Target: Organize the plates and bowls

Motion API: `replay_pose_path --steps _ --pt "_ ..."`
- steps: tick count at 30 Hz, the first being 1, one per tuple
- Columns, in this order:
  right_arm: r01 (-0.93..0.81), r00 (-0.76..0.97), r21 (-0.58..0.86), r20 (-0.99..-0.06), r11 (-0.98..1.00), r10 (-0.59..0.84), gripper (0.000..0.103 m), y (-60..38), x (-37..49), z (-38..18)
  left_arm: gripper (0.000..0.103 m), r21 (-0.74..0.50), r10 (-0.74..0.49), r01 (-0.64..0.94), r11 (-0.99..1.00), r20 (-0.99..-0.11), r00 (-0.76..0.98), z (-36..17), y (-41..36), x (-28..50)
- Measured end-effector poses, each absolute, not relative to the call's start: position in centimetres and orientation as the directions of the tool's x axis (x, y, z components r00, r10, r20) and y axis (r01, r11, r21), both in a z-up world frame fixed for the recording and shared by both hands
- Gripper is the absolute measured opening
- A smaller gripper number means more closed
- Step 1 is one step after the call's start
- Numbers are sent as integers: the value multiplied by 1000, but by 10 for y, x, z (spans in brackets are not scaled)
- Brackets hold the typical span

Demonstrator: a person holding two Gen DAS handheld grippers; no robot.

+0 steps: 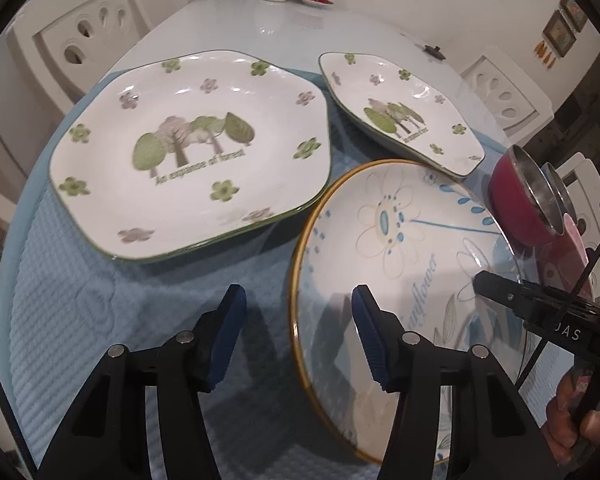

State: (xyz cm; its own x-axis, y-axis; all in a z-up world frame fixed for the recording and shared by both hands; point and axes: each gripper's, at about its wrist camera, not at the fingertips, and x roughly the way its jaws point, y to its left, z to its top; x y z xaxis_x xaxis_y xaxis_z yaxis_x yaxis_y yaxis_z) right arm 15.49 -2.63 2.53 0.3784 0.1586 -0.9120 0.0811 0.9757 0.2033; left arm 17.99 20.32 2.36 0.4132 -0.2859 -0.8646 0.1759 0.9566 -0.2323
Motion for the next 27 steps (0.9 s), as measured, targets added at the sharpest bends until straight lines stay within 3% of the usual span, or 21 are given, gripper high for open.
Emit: replay_pose_path --steps 4,5,16,27 --pt "24 375 198 -910 980 175 37 -24 158 25 54 -231 -317 247 941 -857 406 25 188 180" --pt "7 374 188 -911 982 172 37 -21 158 26 53 -186 -276 243 952 -866 418 26 180 178" --pt "53 331 155 -935 987 129 39 -2 134 36 53 -268 -275 74 960 -876 397 33 204 148" --pt "-24 269 183 -946 983 183 40 69 91 49 53 -193 -159 -40 980 -897 413 52 266 96"
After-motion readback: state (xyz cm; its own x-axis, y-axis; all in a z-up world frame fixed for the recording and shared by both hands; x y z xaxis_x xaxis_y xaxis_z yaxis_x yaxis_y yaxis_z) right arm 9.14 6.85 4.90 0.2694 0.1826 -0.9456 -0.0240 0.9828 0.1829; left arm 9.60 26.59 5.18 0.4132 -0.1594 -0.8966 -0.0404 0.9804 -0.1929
